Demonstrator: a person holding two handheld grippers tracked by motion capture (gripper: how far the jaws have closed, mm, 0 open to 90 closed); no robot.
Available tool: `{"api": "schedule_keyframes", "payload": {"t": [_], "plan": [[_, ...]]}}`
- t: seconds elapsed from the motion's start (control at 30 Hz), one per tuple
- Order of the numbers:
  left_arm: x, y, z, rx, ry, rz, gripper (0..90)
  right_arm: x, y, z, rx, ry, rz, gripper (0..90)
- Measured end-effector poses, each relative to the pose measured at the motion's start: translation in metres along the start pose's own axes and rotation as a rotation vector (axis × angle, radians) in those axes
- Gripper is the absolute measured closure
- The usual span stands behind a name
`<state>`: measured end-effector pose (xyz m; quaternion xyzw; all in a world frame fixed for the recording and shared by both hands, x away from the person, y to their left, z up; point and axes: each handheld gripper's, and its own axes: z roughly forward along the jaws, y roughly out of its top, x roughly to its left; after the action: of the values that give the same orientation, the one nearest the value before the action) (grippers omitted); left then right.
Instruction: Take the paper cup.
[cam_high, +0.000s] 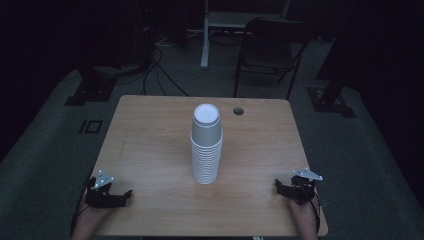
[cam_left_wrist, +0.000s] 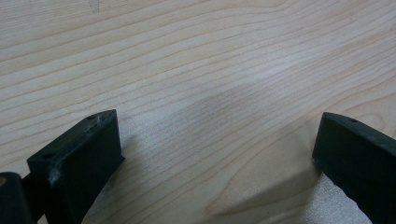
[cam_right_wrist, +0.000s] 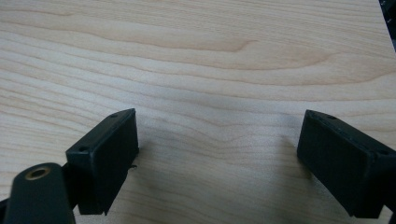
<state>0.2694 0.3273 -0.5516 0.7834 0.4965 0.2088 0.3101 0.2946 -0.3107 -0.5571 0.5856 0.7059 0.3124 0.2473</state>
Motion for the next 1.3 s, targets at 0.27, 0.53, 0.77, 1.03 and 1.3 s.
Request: {"api": "schedule_keyframes", "payload": {"t": [0.27, 0.53, 0.77, 1.03, 1.3], "plan": [[-0.001, -0.001, -0.001, -0.001, 0.013, -0.016, 1.4, 0.000, 0.000, 0.000, 0.000, -0.001, 0.000, 12.1], [0.000, -0.001, -0.001, -0.001, 0.015, -0.018, 1.4, 0.000, 0.000, 0.000, 0.000, -0.001, 0.000, 12.1], [0.000, -0.001, -0.001, -0.002, 0.012, -0.015, 1.4, 0.000, 0.000, 0.000, 0.000, -0.001, -0.001, 12.1], [-0.003, 0.001, -0.002, 0.008, -0.032, 0.001, 1.8, 0.000, 0.000, 0.000, 0.000, -0.001, 0.000, 12.1], [-0.017, 0.012, -0.009, -0.034, -0.099, 0.036, 3.2, 0.000, 0.000, 0.000, 0.000, -0.001, 0.000, 12.1]]}}
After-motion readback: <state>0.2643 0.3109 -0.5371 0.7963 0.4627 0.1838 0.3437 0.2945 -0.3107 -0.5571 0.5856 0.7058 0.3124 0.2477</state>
